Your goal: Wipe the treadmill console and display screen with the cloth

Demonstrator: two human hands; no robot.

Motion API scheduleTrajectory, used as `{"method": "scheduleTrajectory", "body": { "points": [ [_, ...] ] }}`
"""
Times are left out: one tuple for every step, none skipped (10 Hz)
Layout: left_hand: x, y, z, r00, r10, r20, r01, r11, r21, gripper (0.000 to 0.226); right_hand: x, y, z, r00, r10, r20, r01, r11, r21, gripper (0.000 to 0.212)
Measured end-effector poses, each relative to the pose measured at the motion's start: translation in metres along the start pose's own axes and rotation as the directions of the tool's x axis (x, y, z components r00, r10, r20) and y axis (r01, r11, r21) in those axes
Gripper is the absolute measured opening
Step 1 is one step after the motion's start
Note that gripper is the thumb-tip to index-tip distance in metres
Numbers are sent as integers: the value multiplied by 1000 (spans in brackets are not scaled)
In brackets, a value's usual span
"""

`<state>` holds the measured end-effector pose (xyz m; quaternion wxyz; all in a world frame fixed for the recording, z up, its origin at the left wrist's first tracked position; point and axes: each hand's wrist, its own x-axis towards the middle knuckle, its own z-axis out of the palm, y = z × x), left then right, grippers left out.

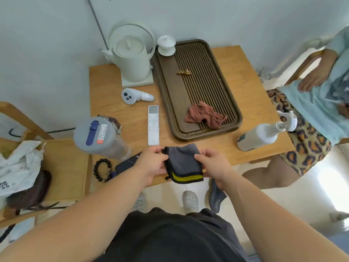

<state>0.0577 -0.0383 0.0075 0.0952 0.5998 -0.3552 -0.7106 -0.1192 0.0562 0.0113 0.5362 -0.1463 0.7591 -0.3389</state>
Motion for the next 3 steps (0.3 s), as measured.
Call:
{"method": "scheduleTrajectory", "body": {
  "points": [
    [8,-1,18,992,12,-125,-9,1000,28,31,16,-2,-17,997,-25,79,33,994,-108,14],
    [9,-3,25,971,26,-236,3,993,120,45,28,-2,-30,981,-28,191,87,948,-306,38],
    [0,2,31,957,37,-287,-6,994,109,19,33,0,-36,976,-15,215,99,918,-384,59]
  ]
}}
